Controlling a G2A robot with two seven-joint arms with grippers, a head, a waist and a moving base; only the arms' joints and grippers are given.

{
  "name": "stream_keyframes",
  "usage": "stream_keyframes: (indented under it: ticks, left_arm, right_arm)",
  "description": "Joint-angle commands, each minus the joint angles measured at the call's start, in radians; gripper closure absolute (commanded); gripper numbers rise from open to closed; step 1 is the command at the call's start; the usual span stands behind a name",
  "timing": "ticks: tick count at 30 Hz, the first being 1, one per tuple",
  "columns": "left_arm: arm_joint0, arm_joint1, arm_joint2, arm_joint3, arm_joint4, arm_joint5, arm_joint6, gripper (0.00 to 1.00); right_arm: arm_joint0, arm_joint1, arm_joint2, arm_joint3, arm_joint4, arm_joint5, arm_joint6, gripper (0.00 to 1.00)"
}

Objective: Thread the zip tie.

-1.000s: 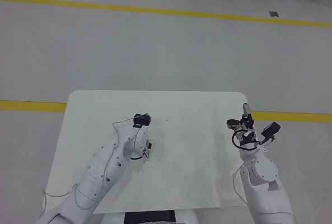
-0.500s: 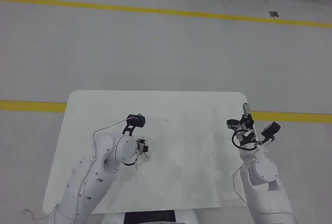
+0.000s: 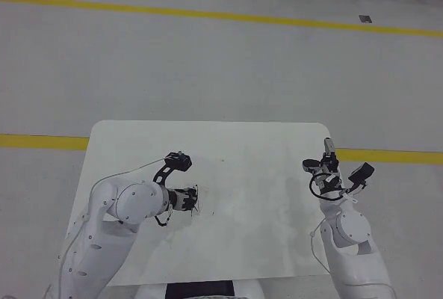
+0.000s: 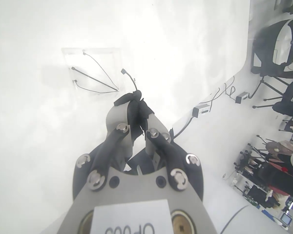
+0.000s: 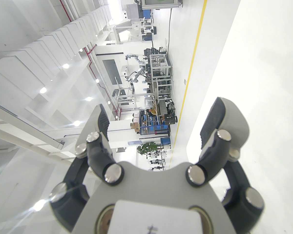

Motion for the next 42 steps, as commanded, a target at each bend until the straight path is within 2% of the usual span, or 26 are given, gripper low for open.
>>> stream_keyframes:
  ticks: [1,38,39,40,42]
  left_arm:
    - [0.0,0.0,0.0,0.0,0.001,0.001,0.0,1.0]
    - [0.0,0.0,0.0,0.0,0.001,0.001,0.0,1.0]
    - [0.004,0.001,0.003,0.012,-0.002,-0.004,0.02,1.0]
    - [0.005,0.002,-0.004,0.02,-0.013,-0.009,0.034,1.0]
    - [0.008,0.01,-0.036,0.028,-0.06,-0.033,0.016,1.0]
  right_arm:
    - [0.0,0.0,0.0,0.0,0.0,0.0,0.0,0.0]
    - [0.0,0.0,0.0,0.0,0.0,0.0,0.0,0.0]
    - [0.0,0.0,0.0,0.0,0.0,0.0,0.0,0.0]
    - [0.0,0.0,0.0,0.0,0.0,0.0,0.0,0.0]
    - [0.0,0.0,0.0,0.0,0.0,0.0,0.0,0.0]
